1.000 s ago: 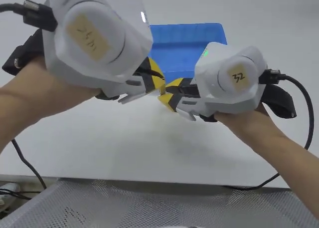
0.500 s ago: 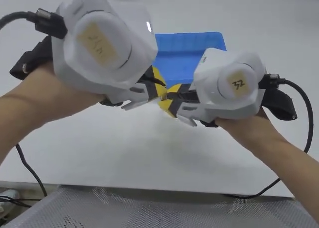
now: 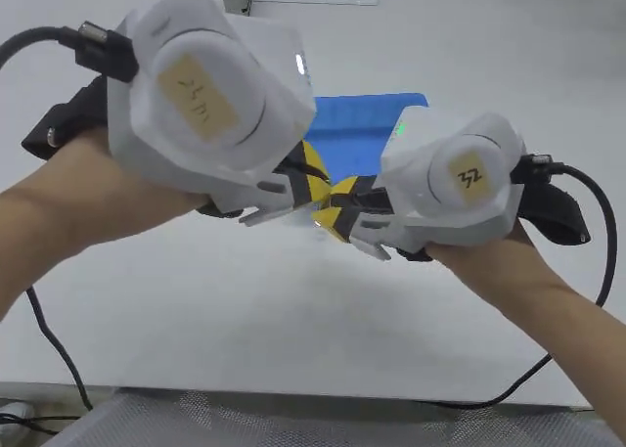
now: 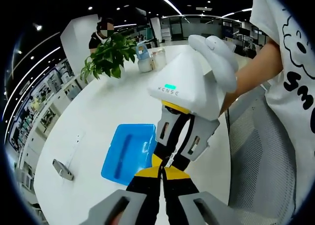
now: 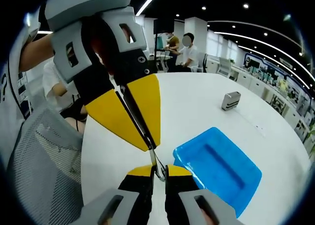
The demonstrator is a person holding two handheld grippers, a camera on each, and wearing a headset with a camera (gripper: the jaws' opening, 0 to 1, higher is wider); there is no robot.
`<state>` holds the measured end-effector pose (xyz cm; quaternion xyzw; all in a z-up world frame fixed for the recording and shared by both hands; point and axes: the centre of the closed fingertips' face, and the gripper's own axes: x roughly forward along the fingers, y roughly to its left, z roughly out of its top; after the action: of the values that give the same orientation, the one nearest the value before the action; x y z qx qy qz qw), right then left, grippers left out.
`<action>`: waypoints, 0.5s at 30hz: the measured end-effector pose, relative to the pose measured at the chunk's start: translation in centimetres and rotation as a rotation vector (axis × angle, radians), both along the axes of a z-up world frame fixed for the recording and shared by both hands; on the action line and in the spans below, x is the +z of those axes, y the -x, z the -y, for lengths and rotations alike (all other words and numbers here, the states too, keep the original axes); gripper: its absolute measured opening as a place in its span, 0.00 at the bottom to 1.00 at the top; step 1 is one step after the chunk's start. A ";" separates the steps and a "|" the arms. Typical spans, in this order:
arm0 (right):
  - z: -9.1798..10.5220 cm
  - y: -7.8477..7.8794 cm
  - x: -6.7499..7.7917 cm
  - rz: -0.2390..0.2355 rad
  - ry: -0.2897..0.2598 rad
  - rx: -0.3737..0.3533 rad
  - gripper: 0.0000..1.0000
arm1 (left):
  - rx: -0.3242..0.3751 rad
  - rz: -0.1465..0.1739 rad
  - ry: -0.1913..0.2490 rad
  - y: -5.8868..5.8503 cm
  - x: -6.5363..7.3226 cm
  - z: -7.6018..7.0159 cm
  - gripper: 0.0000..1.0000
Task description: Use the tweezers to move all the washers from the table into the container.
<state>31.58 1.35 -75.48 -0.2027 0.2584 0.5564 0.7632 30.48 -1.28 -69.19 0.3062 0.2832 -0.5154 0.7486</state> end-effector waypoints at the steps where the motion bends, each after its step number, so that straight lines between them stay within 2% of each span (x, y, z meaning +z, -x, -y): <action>1: 0.0 0.0 0.2 0.002 -0.001 0.001 0.04 | -0.001 0.004 -0.002 0.0 0.2 0.0 0.00; 11: -0.4 -0.7 3.7 0.032 -0.049 0.007 0.04 | -0.017 0.066 -0.012 -0.6 3.5 -0.1 0.00; 15: -0.5 -1.2 4.7 0.053 -0.056 0.006 0.04 | -0.018 0.089 -0.014 -1.1 4.2 -0.2 0.00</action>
<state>32.74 1.85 -70.76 -0.1967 0.2216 0.5600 0.7737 31.55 -1.13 -64.98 0.3367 0.2502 -0.5061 0.7536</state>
